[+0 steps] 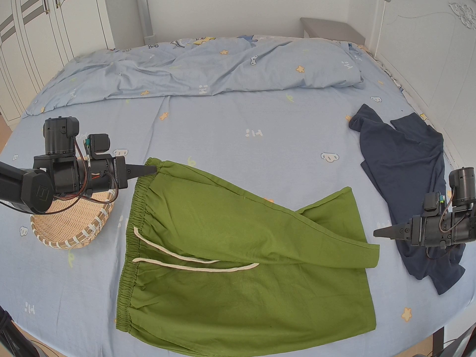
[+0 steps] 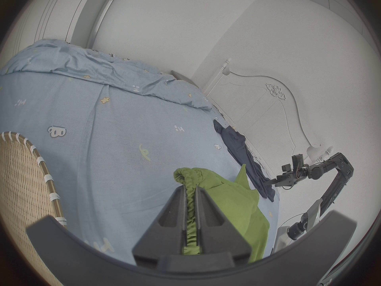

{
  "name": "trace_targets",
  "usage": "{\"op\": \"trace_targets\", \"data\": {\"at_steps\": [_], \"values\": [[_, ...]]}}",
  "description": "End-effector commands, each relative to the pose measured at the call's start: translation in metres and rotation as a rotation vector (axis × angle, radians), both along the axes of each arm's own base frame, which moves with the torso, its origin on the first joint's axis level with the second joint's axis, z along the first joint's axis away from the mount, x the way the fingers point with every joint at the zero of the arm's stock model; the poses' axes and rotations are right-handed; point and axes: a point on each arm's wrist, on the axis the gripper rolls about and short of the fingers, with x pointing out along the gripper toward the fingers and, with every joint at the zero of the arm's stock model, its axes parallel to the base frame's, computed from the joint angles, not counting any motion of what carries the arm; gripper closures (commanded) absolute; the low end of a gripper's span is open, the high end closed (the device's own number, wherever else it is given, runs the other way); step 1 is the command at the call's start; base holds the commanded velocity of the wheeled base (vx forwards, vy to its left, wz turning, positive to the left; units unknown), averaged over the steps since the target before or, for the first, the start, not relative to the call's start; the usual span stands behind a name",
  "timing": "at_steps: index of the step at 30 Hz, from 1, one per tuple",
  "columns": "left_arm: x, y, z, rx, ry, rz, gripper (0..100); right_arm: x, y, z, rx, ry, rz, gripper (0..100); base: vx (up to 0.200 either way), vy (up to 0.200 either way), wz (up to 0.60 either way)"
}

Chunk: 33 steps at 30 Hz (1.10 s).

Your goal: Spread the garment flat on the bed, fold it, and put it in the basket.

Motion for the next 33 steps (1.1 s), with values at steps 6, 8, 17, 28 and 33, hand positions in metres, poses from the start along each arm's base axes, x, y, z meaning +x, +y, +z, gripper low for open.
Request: {"op": "trace_targets", "data": {"at_steps": [6,8,17,28,33], "values": [[0.0,-0.003,-0.001,0.0,0.004,-0.008,100,0.018,-0.003,-0.041,0.002,0.108,-0.011,0,0.0,0.0,0.0],[0.0,-0.003,-0.002,0.001,0.005,-0.008,100,0.022,-0.004,-0.047,0.003,0.127,-0.013,0,0.0,0.0,0.0],[0.0,-0.003,-0.002,0.001,0.005,-0.008,100,0.027,-0.005,-0.054,0.005,0.098,-0.018,0,0.0,0.0,0.0],[0.0,-0.003,-0.002,0.001,0.006,-0.008,100,0.033,-0.001,-0.06,0.008,0.096,-0.002,100,0.0,0.0,0.0],[0.0,-0.002,-0.002,0.001,0.006,-0.007,100,0.033,-0.001,-0.06,0.01,0.096,-0.002,100,0.0,0.0,0.0]]}}
